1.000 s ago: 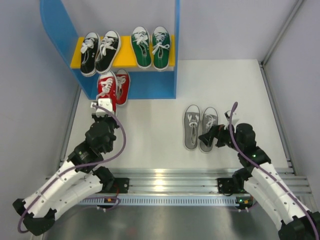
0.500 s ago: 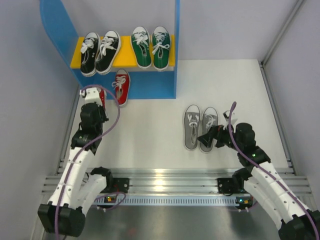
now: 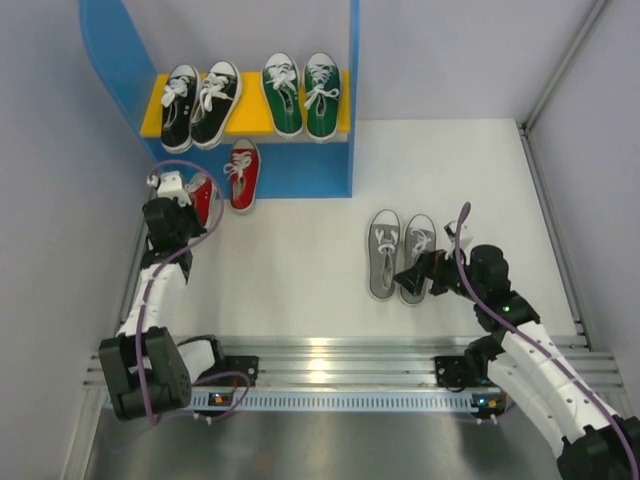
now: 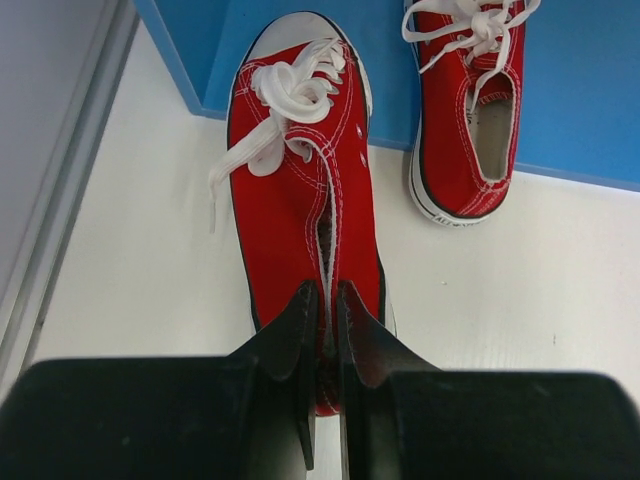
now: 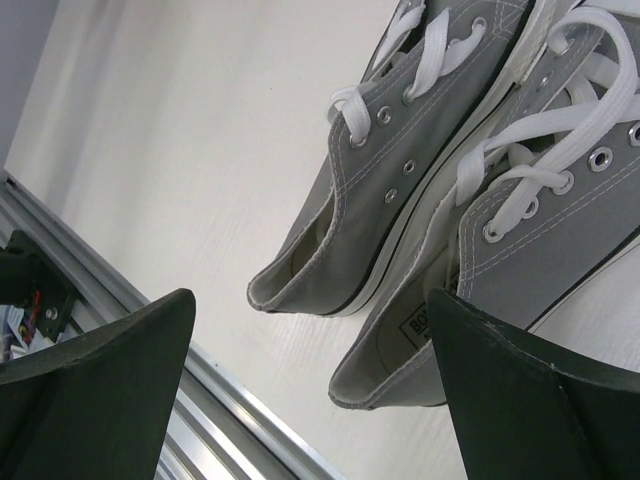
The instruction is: Place and organize the shoes onto the shoe shelf
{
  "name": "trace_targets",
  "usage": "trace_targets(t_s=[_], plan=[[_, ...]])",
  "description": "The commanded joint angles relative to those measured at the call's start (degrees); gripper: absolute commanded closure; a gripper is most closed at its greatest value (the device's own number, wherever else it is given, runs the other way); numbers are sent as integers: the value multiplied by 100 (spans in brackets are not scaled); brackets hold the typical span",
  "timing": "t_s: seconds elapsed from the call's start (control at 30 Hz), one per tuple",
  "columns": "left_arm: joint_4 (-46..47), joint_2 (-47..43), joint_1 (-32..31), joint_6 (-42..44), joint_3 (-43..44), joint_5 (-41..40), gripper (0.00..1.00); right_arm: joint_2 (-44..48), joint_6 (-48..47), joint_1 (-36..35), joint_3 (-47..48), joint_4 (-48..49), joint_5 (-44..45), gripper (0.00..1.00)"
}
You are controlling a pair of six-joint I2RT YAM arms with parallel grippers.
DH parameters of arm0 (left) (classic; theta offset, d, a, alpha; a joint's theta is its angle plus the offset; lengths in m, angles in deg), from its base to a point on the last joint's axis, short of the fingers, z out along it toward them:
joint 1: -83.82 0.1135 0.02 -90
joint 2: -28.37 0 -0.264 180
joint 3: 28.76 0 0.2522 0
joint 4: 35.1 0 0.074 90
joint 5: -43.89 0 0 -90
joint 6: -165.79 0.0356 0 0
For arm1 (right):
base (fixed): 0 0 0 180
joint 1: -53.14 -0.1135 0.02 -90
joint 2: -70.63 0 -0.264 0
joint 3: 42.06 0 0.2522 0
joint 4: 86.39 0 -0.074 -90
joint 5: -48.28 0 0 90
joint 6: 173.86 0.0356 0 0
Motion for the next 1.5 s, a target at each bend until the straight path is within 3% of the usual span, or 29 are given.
trace_targets(t_s=[0.0,0.37,0.63,0.97,1.4,1.47], plan=[[1683,335,115,136,221,655,100,-82,-46,-77,171,346,-86,1],[2220,1760,124,364,951,700,100,-407,-55,-77,180,417,-33,1],[3388,2560,133,303,907,1253,100,-627,-63,-68,198,452,19,1],[3433,3579,159,487,1698,1376,100,-724,-90,-77,215,364,125,1],[3424,3563,256,514,1313,1499,100,-812,-81,-77,207,399,116,1],[3415,3405,265,488,1102,1509,95,-786,-81,-77,215,408,90,1]])
